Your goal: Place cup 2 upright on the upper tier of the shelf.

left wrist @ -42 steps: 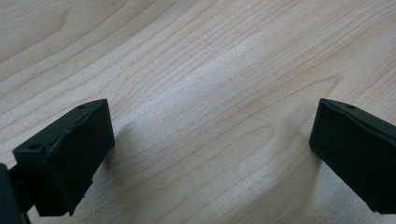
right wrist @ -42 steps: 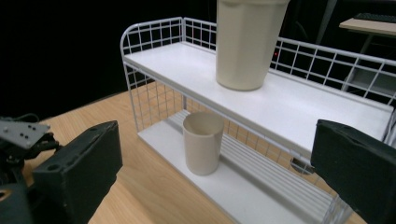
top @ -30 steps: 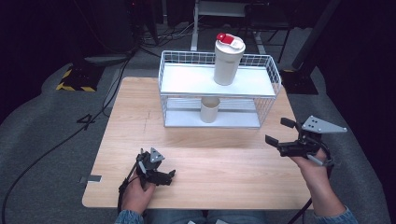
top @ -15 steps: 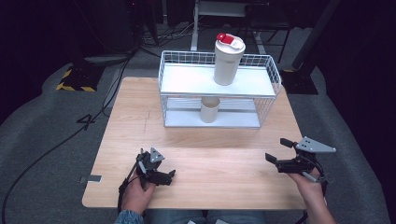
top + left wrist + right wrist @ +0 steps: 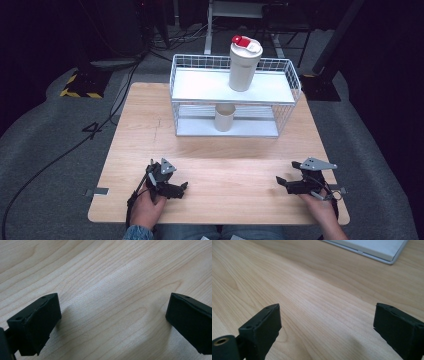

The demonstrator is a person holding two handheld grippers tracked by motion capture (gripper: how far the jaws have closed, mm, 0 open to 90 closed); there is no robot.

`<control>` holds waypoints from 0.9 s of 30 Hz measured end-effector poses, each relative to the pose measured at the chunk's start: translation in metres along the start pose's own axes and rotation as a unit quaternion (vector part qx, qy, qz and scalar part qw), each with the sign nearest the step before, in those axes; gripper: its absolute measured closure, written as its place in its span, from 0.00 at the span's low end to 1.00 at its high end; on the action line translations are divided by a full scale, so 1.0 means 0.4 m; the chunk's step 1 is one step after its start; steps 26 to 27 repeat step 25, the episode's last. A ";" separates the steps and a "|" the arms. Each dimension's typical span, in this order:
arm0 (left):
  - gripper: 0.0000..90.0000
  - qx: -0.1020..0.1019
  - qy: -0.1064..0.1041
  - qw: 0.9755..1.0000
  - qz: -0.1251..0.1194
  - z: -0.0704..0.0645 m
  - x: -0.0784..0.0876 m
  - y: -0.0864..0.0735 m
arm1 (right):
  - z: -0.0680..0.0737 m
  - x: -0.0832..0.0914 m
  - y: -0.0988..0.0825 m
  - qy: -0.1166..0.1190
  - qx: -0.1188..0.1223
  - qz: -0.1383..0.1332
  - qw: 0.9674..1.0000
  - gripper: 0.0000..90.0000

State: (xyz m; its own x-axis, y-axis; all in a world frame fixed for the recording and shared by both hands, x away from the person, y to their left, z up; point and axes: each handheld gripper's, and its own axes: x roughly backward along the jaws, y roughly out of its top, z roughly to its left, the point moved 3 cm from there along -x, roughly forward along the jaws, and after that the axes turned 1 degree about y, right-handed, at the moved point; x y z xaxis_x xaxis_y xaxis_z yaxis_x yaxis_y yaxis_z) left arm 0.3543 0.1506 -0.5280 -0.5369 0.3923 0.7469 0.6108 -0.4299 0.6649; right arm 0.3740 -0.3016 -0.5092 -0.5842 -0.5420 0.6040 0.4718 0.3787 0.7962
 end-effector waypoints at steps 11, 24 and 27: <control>0.01 0.000 0.000 1.000 0.000 0.000 0.000 0.000 | 0.005 -0.031 -0.024 -0.011 0.002 0.045 0.999 0.09; 0.01 0.000 -0.002 1.000 -0.001 0.000 0.000 0.000 | -0.005 -0.041 -0.025 -0.038 -0.014 0.067 0.997 0.00; 0.01 0.000 0.000 1.000 0.000 0.000 0.000 0.000 | -0.005 -0.041 -0.025 -0.038 -0.014 0.067 0.997 0.00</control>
